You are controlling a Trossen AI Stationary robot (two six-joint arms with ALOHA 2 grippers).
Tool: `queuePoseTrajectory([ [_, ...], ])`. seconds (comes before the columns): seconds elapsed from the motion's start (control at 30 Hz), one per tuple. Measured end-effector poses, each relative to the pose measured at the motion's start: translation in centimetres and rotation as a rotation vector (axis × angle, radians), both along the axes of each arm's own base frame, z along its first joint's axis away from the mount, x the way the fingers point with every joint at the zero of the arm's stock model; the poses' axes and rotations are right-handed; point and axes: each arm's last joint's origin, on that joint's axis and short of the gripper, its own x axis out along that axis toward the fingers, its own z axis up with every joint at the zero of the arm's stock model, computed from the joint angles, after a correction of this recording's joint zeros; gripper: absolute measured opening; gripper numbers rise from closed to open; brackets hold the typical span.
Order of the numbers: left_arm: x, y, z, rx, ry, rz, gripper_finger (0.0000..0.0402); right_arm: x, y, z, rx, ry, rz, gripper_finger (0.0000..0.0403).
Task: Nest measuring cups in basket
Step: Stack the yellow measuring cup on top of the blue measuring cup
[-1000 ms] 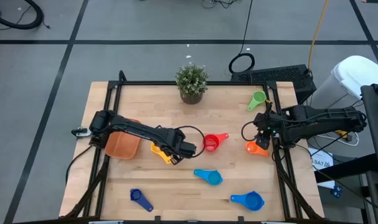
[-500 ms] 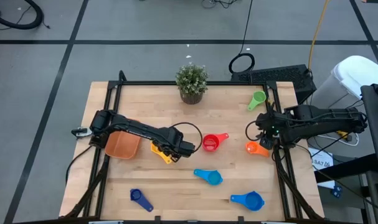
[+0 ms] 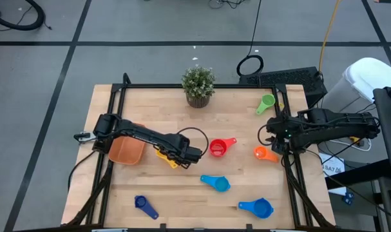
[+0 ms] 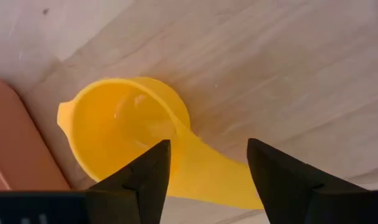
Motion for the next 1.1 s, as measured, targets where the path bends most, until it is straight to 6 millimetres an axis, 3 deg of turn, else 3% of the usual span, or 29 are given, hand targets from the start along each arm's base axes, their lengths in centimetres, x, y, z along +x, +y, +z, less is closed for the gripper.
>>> queuePoseTrajectory([
  [0.27,0.1,0.8,-0.1,0.038,0.001,-0.006,0.0201,0.2,0.0,0.1,0.0,-0.017,0.003,0.0183],
  [0.57,-1.8,1.6,-3.1,0.029,0.101,0.026,0.0188,0.1,0.0,0.0,0.012,-0.015,-0.016,0.0183],
  [0.77,-1.6,1.0,-3.9,0.008,0.045,-0.049,0.0177,0.1,0.0,0.0,0.014,-0.016,-0.019,0.0183],
  [0.9,-1.0,0.2,-4.0,-0.009,-0.016,-0.146,0.0137,0.1,0.0,0.1,0.012,-0.016,-0.017,0.0183],
  [1.1,-0.1,-1.5,-3.7,-0.027,-0.116,-0.273,0.0036,0.1,0.0,0.1,0.011,-0.019,-0.017,0.0183],
])
